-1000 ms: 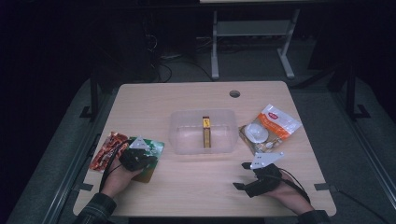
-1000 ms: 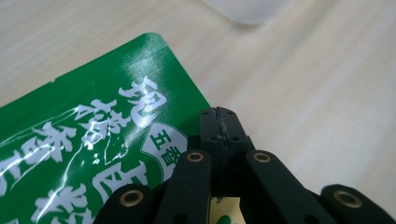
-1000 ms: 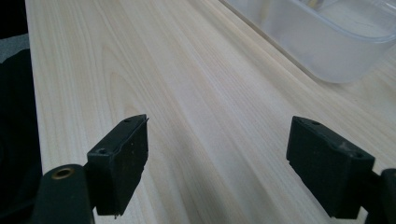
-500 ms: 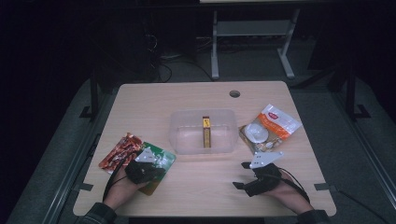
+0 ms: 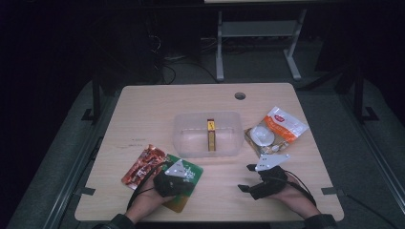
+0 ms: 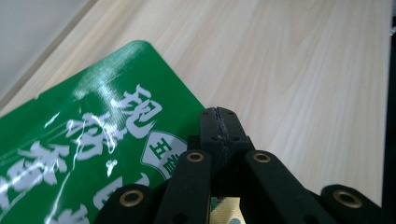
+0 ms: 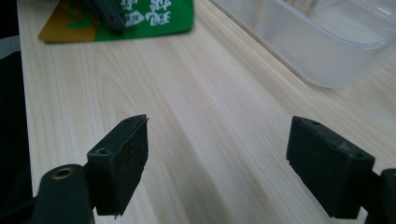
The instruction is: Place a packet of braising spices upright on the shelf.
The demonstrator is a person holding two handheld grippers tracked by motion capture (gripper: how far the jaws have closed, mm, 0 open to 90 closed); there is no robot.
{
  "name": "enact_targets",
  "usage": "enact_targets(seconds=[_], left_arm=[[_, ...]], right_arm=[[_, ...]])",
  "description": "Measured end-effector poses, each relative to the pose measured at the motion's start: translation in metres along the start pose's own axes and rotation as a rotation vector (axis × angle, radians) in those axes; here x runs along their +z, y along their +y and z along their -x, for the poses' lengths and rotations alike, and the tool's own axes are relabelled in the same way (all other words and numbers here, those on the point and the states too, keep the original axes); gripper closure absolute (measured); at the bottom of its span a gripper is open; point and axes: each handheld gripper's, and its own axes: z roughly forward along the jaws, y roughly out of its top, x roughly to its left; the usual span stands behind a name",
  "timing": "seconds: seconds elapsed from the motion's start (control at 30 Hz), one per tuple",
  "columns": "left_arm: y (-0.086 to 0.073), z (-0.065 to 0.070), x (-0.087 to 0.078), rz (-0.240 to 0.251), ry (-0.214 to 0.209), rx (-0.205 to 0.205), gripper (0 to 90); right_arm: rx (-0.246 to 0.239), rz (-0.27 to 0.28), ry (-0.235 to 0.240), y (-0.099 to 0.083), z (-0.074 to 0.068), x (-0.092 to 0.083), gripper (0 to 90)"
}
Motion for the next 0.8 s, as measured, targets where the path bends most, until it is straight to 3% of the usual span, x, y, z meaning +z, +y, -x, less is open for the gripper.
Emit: enact_targets(seconds=[0.33, 0.5, 0.63, 0.73, 0.77, 0.8], left_arm=[[0.033, 0.014, 0.036, 0.040, -0.050, 0.038, 90.0], [0.040, 0.014, 0.044, 0.054, -0.048, 0.044, 90.0], [0.035, 0.015, 0.033, 0.059, -0.055, 0.039, 90.0], [0.023, 0.009, 0.009, 0.037, -0.031, 0.040, 90.0], [0.023, 0.009, 0.009, 0.037, -0.031, 0.040, 90.0], [0.015, 0.004, -0.006, 0.048, -0.010, 0.006, 90.0]], right_arm=[[0.000, 0.003, -0.003, -0.001, 0.002, -0.004, 20.1], [0.001, 0.002, -0.007, -0.001, 0.002, -0.005, 20.1], [0.001, 0.003, -0.009, -0.002, 0.002, -0.006, 20.1], [-0.002, 0.005, -0.014, -0.002, 0.002, -0.006, 20.1], [-0.002, 0.005, -0.014, -0.002, 0.002, -0.006, 20.1], [-0.001, 0.004, -0.014, -0.003, 0.002, -0.006, 20.1]])
